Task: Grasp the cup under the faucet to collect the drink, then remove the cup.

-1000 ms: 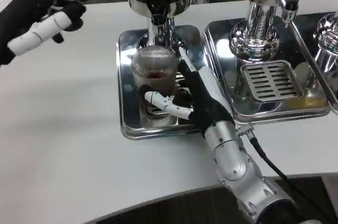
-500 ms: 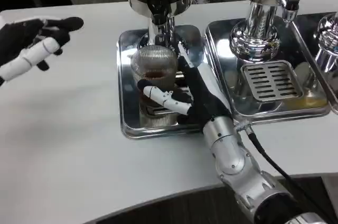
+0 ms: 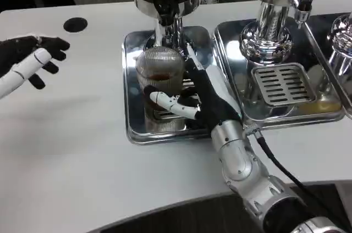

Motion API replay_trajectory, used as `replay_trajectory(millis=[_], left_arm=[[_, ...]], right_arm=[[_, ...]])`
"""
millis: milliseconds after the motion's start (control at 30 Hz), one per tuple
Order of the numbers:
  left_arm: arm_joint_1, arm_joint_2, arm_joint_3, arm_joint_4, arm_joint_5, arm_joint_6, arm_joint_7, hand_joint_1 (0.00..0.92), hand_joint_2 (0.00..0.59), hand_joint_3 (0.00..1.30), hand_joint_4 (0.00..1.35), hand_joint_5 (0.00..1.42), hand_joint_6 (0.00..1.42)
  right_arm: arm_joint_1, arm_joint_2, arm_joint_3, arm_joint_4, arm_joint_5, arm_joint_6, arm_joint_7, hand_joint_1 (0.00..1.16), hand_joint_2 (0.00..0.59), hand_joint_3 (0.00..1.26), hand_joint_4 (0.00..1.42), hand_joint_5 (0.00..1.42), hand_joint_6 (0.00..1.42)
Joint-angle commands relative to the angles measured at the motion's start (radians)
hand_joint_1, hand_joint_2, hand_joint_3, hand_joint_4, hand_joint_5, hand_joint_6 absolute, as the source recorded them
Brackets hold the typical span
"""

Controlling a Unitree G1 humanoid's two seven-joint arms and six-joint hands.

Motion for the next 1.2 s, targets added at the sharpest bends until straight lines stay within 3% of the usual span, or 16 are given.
replay_trajectory(millis=[33, 233, 267, 367, 567, 1200], left_arm=[[0.024, 0.012, 0.018, -0.029, -0.021, 0.025, -0.016, 0.0, 0.165, 0.39, 0.36, 0.44, 0.69], [0.044, 0.011, 0.026, -0.043, -0.039, 0.043, -0.021, 0.0, 0.169, 0.4, 0.37, 0.44, 0.68], [0.045, 0.011, 0.026, -0.041, -0.042, 0.043, -0.022, 0.0, 0.171, 0.4, 0.37, 0.44, 0.68], [0.044, 0.011, 0.029, -0.035, -0.046, 0.043, -0.026, 0.0, 0.184, 0.41, 0.38, 0.44, 0.66], [0.05, 0.013, 0.041, -0.03, -0.054, 0.045, -0.04, 0.0, 0.196, 0.41, 0.39, 0.45, 0.65], [0.061, 0.012, 0.05, -0.034, -0.054, 0.051, -0.042, 0.0, 0.215, 0.41, 0.39, 0.45, 0.63]], right_arm=[[-0.019, 0.031, 0.006, 0.017, -0.009, 0.016, -0.039, 0.63, 0.177, 0.04, 0.06, 0.29, 0.52], [-0.027, 0.037, 0.009, 0.039, -0.001, 0.004, -0.038, 0.63, 0.177, 0.07, 0.1, 0.33, 0.57], [-0.028, 0.039, 0.011, 0.042, -0.003, 0.001, -0.042, 0.63, 0.173, 0.12, 0.14, 0.39, 0.68], [-0.032, 0.043, 0.014, 0.051, -0.001, -0.01, -0.049, 0.64, 0.168, 0.21, 0.19, 0.47, 0.77], [-0.029, 0.048, 0.024, 0.051, -0.003, -0.037, -0.07, 0.65, 0.169, 0.25, 0.21, 0.49, 0.81], [-0.003, 0.05, 0.038, 0.022, -0.015, -0.036, -0.172, 0.65, 0.173, 0.34, 0.29, 0.54, 0.91]])
